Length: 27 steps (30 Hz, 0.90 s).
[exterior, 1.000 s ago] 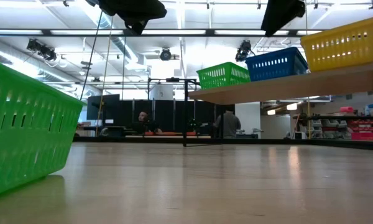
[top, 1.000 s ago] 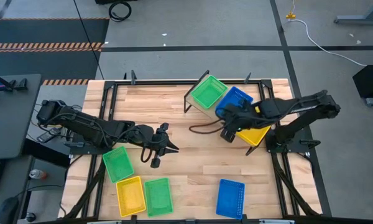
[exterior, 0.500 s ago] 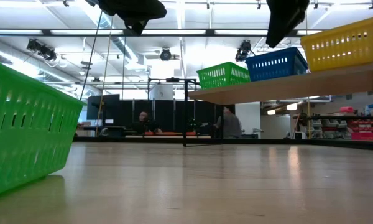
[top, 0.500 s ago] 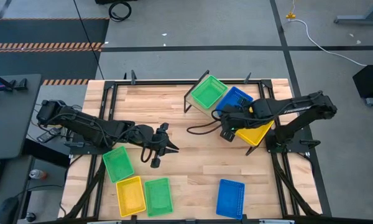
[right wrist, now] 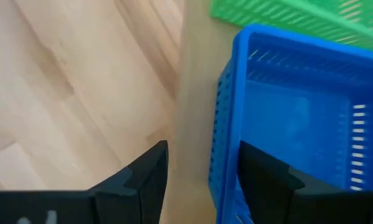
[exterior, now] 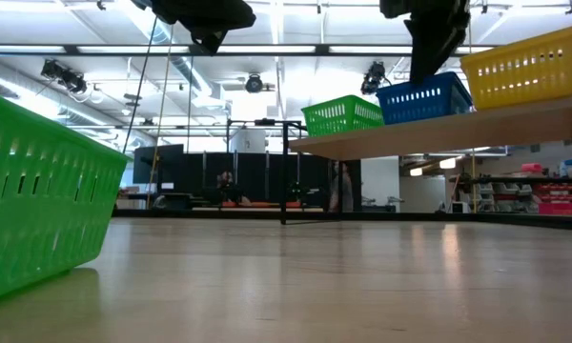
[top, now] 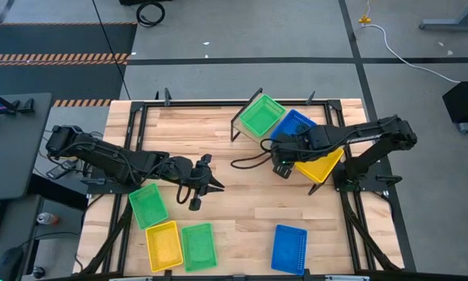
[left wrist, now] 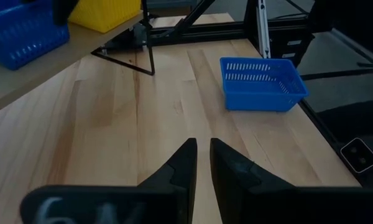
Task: Stack baskets on shelf by color
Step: Adjust the blue bin on the shelf, then stack the top green bin on top of the green bin on the shelf
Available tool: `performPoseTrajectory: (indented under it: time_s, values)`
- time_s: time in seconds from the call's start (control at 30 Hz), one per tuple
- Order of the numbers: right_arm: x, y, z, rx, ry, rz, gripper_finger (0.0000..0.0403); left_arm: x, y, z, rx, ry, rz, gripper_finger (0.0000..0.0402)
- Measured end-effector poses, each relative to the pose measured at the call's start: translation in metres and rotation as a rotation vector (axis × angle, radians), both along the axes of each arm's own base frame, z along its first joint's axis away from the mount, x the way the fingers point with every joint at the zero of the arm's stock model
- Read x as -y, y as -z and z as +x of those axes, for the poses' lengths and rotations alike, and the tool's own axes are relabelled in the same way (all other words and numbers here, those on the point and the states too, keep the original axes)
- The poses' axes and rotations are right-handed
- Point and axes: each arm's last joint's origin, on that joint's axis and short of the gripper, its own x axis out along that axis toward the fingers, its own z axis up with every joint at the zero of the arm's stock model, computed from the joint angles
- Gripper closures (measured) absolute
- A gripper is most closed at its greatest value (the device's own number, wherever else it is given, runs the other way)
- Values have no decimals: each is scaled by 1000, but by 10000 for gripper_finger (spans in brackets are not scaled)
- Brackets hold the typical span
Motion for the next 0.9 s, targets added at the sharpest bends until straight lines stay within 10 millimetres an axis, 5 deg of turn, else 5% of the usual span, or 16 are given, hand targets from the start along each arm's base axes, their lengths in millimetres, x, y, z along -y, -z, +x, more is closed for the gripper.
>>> performPoseTrajectory:
  time_s: [0.9]
  values:
    - [-4,4,10,36,-14,94,213,0,0,0,-1,0,0,349]
